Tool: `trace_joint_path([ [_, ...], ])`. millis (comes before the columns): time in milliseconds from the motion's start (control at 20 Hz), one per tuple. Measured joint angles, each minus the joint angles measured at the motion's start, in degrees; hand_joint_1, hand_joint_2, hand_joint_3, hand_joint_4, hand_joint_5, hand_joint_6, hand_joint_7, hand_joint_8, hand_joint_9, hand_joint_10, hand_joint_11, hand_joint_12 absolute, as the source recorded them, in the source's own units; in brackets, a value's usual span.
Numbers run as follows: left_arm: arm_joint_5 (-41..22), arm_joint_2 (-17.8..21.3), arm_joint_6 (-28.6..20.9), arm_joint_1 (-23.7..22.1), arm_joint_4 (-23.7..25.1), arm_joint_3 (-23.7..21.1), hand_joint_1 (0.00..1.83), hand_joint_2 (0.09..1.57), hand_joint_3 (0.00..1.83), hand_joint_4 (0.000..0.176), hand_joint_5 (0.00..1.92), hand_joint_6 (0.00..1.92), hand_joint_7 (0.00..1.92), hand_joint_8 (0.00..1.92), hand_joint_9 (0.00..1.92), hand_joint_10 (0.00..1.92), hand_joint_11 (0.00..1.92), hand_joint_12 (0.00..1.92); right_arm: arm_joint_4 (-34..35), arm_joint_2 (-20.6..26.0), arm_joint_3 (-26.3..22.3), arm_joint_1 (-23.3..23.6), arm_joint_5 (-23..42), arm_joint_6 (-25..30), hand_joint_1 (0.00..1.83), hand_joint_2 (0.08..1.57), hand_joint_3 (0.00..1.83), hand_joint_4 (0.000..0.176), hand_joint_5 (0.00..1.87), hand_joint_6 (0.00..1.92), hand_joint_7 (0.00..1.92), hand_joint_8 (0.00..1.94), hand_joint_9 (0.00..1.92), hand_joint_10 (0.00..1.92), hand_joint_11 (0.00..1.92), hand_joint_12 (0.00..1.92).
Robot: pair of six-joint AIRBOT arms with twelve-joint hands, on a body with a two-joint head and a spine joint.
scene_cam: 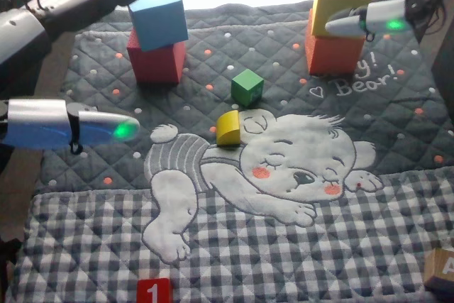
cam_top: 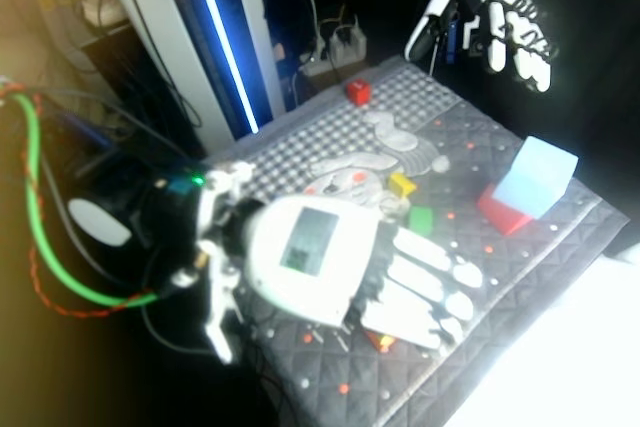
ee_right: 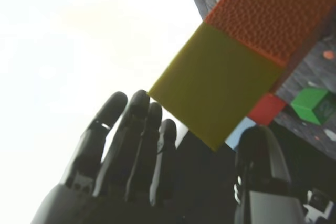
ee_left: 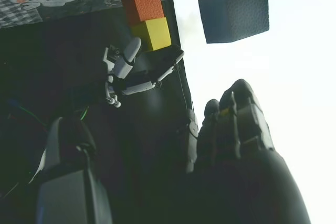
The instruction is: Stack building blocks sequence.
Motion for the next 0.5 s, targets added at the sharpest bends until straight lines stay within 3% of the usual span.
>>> trace_joint_path([
  [50,-0.46,0.02,0.00,0.02,-0.31,0.00,0.80,0.87,0.00,0.109,0.11,0.00,0.02,0.00,0.00,0.00,0.00,0.21,0.09,1.99,-1.92,0.00,3.50,0.04,0.62,0.90,0.00,0.142,0.12,0.00,0.20,0.00,0.22,0.04,0.00,0.98],
  [100,-0.92,0.02,0.00,0.02,-0.31,0.00,0.80,0.87,0.00,0.109,0.11,0.00,0.02,0.00,0.00,0.00,0.00,0.21,0.79,3.34,-3.19,-0.33,6.36,0.02,0.62,0.90,0.00,0.142,0.12,0.00,0.20,0.00,0.22,0.04,0.00,0.98],
  [150,-1.75,0.00,0.00,0.04,-0.39,0.00,0.78,0.87,0.00,0.118,0.10,0.00,0.01,0.00,0.00,0.00,0.00,0.05,2.47,5.57,-5.53,-1.66,11.56,0.04,0.58,0.93,0.01,0.132,0.06,0.00,0.12,0.01,0.14,0.01,0.00,0.79],
  [200,-3.74,0.00,0.00,0.68,-1.38,-0.35,0.76,0.85,0.00,0.144,0.10,0.01,0.01,0.00,0.00,0.00,0.00,0.01,4.00,8.26,-8.37,-4.37,17.51,0.04,0.60,0.94,0.00,0.127,0.03,0.00,0.10,0.00,0.11,0.00,0.00,0.69],
  [250,-7.69,0.02,-0.07,2.23,-3.28,-0.96,0.80,0.89,0.01,0.145,0.07,0.00,0.00,0.00,0.00,0.00,0.00,0.00,5.88,11.61,-12.13,-9.99,25.83,0.04,0.61,0.94,0.00,0.164,0.03,0.00,0.12,0.00,0.09,0.00,0.00,0.38],
  [300,-11.30,0.02,-0.39,3.96,-4.74,-1.70,0.75,0.89,0.01,0.153,0.01,0.00,0.00,0.00,0.00,0.00,0.00,0.00,7.43,13.18,-14.27,-14.40,31.04,0.07,0.66,0.98,0.01,0.141,0.03,0.00,0.10,0.00,0.09,0.00,0.00,0.27],
  [350,-14.75,0.02,-0.66,6.03,-5.88,-2.51,0.69,0.89,0.01,0.152,0.00,0.00,0.00,0.00,0.00,0.00,0.00,0.00,9.77,14.16,-16.26,-19.06,36.02,0.04,0.67,1.02,0.01,0.136,0.03,0.00,0.10,0.00,0.06,0.01,0.00,0.13],
  [400,-17.42,0.02,-0.92,7.69,-6.60,-3.17,0.69,0.89,0.01,0.152,0.00,0.00,0.00,0.00,0.00,0.00,0.00,0.00,11.28,14.56,-17.57,-21.77,39.26,-0.02,0.67,1.02,0.01,0.136,0.03,0.00,0.10,0.00,0.06,0.01,0.00,0.13],
  [450,-21.81,0.02,-1.11,10.51,-7.61,-4.55,0.55,0.89,0.01,0.111,0.00,0.00,0.00,0.00,0.00,0.00,0.07,0.04,13.94,15.32,-20.33,-26.75,44.44,-0.68,0.73,0.99,0.00,0.126,0.02,0.00,0.18,0.00,0.07,0.00,0.00,0.09],
  [500,-24.28,0.02,-1.29,11.85,-8.31,-5.20,0.50,0.95,0.03,0.109,0.00,0.00,0.00,0.00,0.00,0.00,0.04,0.03,15.15,15.89,-22.36,-30.14,48.04,-1.14,0.72,1.03,0.01,0.166,0.00,0.00,0.10,0.00,0.03,0.00,0.00,0.02],
])
